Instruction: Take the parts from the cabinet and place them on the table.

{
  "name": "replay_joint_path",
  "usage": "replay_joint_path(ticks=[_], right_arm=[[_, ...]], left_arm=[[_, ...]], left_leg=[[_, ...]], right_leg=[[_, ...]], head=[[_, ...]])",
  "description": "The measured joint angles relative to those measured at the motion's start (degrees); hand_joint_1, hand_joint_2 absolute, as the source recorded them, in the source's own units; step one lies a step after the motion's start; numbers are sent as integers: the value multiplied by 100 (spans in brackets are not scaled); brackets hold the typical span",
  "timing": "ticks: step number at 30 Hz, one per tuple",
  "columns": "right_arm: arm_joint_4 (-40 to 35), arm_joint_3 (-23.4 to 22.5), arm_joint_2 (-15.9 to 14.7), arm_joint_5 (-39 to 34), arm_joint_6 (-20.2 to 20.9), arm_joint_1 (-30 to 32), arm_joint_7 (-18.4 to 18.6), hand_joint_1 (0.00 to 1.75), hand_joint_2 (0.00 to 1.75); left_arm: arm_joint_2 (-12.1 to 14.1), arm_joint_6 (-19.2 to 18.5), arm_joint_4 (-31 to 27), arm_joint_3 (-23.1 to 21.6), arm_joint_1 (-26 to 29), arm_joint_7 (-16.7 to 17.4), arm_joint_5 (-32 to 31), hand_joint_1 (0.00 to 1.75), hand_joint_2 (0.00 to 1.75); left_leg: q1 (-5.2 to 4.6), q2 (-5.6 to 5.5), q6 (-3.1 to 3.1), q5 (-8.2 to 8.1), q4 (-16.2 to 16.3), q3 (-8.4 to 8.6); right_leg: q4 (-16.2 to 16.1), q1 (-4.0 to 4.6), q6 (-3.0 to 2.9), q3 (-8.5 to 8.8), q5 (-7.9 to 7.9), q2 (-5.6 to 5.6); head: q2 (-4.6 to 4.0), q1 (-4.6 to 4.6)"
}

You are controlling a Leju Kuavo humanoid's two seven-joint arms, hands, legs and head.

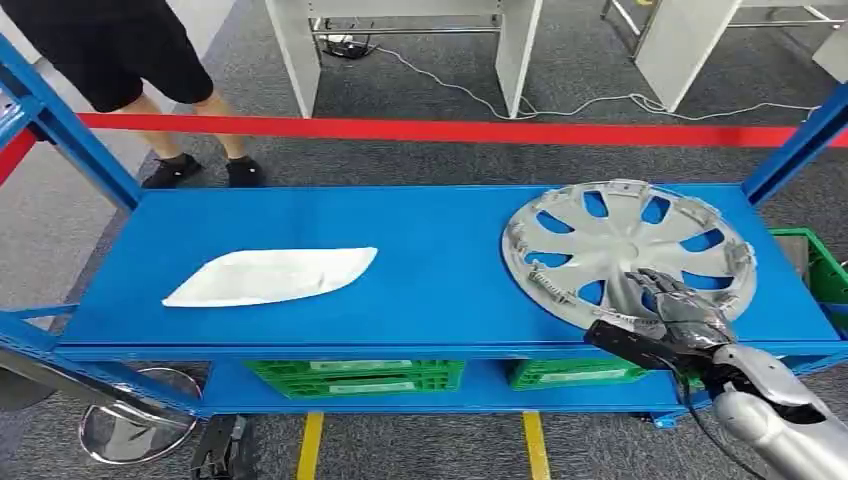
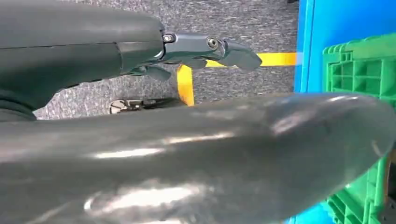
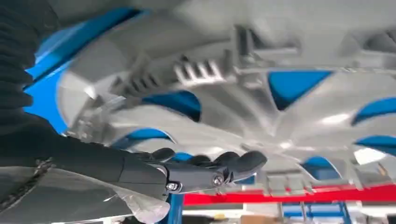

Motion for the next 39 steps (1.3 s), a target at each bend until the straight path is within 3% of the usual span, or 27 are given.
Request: replay_joint_path(ticks=[2, 4, 5, 6, 7, 9, 10, 11, 14, 15, 16, 17, 19, 20, 21, 22, 24, 25, 26, 29, 31, 32, 34, 35, 36, 37, 39], right_arm=[[-2, 41, -57, -113, 170, -40, -6, 175, 175], [-2, 98, -90, -190, 295, -68, -11, 175, 175], [0, 118, -109, -214, 319, -68, -11, 175, 175], [4, 149, -125, -221, 328, -68, -11, 175, 175], [7, 171, -140, -221, 328, -77, -11, 175, 175], [9, 210, -179, -223, 336, -88, -9, 175, 175], [13, 225, -192, -227, 349, -100, -7, 175, 175], [22, 236, -214, -234, 360, -114, -7, 175, 175], [48, 306, -255, -293, 400, -161, -20, 175, 175], [50, 328, -275, -315, 400, -168, -22, 175, 175], [59, 345, -289, -337, 402, -179, -33, 175, 175], [68, 369, -304, -356, 415, -206, -50, 175, 175], [92, 426, -315, -389, 437, -249, -55, 175, 175], [107, 463, -315, -409, 459, -274, -55, 175, 175], [120, 492, -312, -422, 478, -306, -61, 175, 175], [135, 520, -315, -435, 487, -338, -70, 175, 175], [142, 575, -315, -439, 487, -427, -94, 175, 175], [149, 603, -315, -444, 483, -473, -105, 175, 175], [162, 627, -315, -448, 465, -519, -133, 175, 175], [192, 689, -315, -525, 200, -521, -420, 175, 175], [199, 706, -308, -590, -82, -516, -692, 175, 175], [199, 704, -306, -616, -268, -506, -811, 175, 175], [197, 689, -278, -590, -679, -439, -1090, 175, 175], [190, 667, -247, -549, -891, -388, -1210, 175, 175], [181, 645, -216, -505, -1070, -341, -1301, 175, 175], [168, 618, -190, -467, -1229, -307, -1386, 175, 175], [120, 557, -157, -435, -1386, -280, -1454, 175, 175]], left_arm=[[-2, -20, 4, 0, -3, 0, 15, 0, 0], [-2, -26, 20, 0, 12, 2, 44, 0, 0], [-2, -35, 28, 0, 26, 2, 46, 0, 0], [-4, -35, 35, 0, 40, 2, 48, 0, 0], [-2, -37, 39, 0, 45, 2, 48, 0, 0], [-2, -37, 39, 0, 35, 2, 48, 0, 0], [-2, -37, 39, 0, 27, 2, 48, 0, 0], [-4, -37, 39, 0, 20, 2, 48, 0, 0], [-11, -46, 46, 0, 49, 2, 52, 0, 0], [-15, -46, 48, 2, 44, 2, 59, 0, 0], [-18, -50, 48, 2, 36, 2, 66, 0, 0], [-24, -50, 50, 2, 31, 2, 66, 0, 0], [-46, -57, 52, 0, 39, 2, 70, 0, 0], [-52, -57, 55, 0, 41, 2, 85, 0, 0], [-55, -55, 57, 0, 40, 2, 96, 0, 0], [-55, -55, 57, 0, 35, 2, 103, 0, 0], [-61, -55, 57, 0, 32, 4, 103, 0, 0], [-68, -55, 57, 0, 27, 4, 103, 0, 0], [-72, -55, 57, 0, 12, 4, 103, 0, 0], [-76, -55, 59, 0, 9, 7, 107, 0, 0], [-76, -46, 59, 0, -3, -24, 105, 0, 0], [-79, -28, 59, -2, -19, -37, 98, 0, 0], [-79, 7, 59, -11, -27, -92, 72, 0, 0], [-81, 20, 59, -20, -24, -111, 53, 0, 0], [-81, 31, 59, -24, -23, -122, 48, 0, 0], [-81, 44, 59, -24, -27, -122, 48, 0, 0], [-79, 52, 59, -26, -40, -125, 46, 0, 0]], left_leg=[[7, 1, -65, -379, 557, -228], [29, 1, -97, -809, 1506, -647], [29, 1, -103, -881, 1788, -768], [30, 1, -101, -800, 1752, -739], [31, 1, -88, -601, 1457, -581], [28, 1, -32, -124, 409, -23], [18, 1, 7, -94, 2, 171], [-2, -1, 14, -103, -66, 185], [-42, -10, 94, -68, -59, 134], [-12, -7, 152, -16, -125, 149], [0, -3, 184, 7, -138, 149], [-2, -3, 206, 11, -138, 133], [-18, 0, 214, 13, -136, 118], [-24, 1, 217, 11, -133, 116], [-26, 2, 218, 9, -132, 121], [-25, 2, 217, 7, -132, 127], [-21, 1, 188, -17, -124, 156], [-30, 1, 160, -36, -113, 159], [-73, -8, 130, -52, -74, 121], [-54, -10, 72, -16, -89, 110], [-53, -10, -3, -122, -4, 89], [-47, 0, -37, -297, 252, -36], [-18, 1, -79, -742, 1220, -487], [-17, 1, -83, -869, 1639, -696], [-17, 1, -78, -857, 1791, -786], [-20, 0, -57, -696, 1665, -747], [-39, -2, 38, -155, 809, -389]], right_leg=[[-1, -2, -61, -9, 5, 0], [0, 2, -81, -42, 15, -5], [2, 2, -84, -57, 24, -3], [2, 1, -77, -65, 34, 0], [2, 1, -65, -69, 43, 3], [3, 1, -37, -58, 59, 3], [4, 4, -18, -63, 68, -10], [30, 43, 24, -96, 65, -13], [-18, -3, 138, -109, 122, -25], [0, -10, 170, -129, 98, -24], [137, -17, 184, -236, -30, -22], [468, -18, 195, -383, -233, -19], [1446, -18, 220, -837, -650, -19], [1788, -18, 229, -1008, -732, -20], [1821, -19, 232, -1039, -674, -21], [1623, -18, 228, -940, -502, -22], [535, -30, 216, -406, 44, -27], [93, -34, 207, -199, 90, -35], [9, -6, 177, -89, 30, -18], [57, 16, 86, -138, 46, -13], [27, -34, 8, -120, 67, -25], [27, -36, -32, -122, 62, -29], [30, -24, -44, -128, 55, -34], [33, -15, -50, -130, 51, -36], [35, -6, -57, -129, 46, -35], [38, 5, -60, -124, 43, -31], [42, 39, -62, -99, 33, -20]], head=[[0, -50], [0, -44], [0, -48], [0, -42], [0, -50], [0, -44], [0, -44], [0, -35], [0, -41], [0, -42], [0, -20], [0, 0], [0, -2], [0, 4], [0, -4], [0, 0], [0, 2], [0, 4], [0, 7], [0, 0], [2, 0], [0, -46], [0, -39], [0, -44], [0, -39], [0, -44], [0, -44]])
